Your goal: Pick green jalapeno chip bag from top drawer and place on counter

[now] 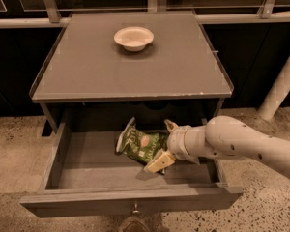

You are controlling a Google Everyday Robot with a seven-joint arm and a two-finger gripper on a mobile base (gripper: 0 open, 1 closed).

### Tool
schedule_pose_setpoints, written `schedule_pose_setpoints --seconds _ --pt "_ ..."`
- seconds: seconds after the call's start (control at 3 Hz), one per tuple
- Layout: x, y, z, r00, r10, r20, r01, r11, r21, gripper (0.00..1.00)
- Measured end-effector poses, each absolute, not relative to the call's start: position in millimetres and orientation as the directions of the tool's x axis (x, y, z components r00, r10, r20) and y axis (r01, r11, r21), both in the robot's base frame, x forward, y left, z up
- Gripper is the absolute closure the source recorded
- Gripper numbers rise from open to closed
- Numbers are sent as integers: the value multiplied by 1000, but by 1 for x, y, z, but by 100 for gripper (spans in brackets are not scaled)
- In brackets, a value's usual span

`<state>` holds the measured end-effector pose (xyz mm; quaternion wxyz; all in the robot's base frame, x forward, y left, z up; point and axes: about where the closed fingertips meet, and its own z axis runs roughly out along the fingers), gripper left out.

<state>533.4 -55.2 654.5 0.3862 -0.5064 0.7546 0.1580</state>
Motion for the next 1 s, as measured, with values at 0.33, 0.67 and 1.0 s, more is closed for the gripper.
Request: schedule_pose_setpoints --seconds 0.33,0.67,1.0 --pt "546 -63 648 -192 -640 -745 -869 463 -174 0" --pt "552 -64 638 -210 -617 -758 -853 495 -167 0" --pt "547 -55 616 -262 -574 -776 -851 516 -94 0"
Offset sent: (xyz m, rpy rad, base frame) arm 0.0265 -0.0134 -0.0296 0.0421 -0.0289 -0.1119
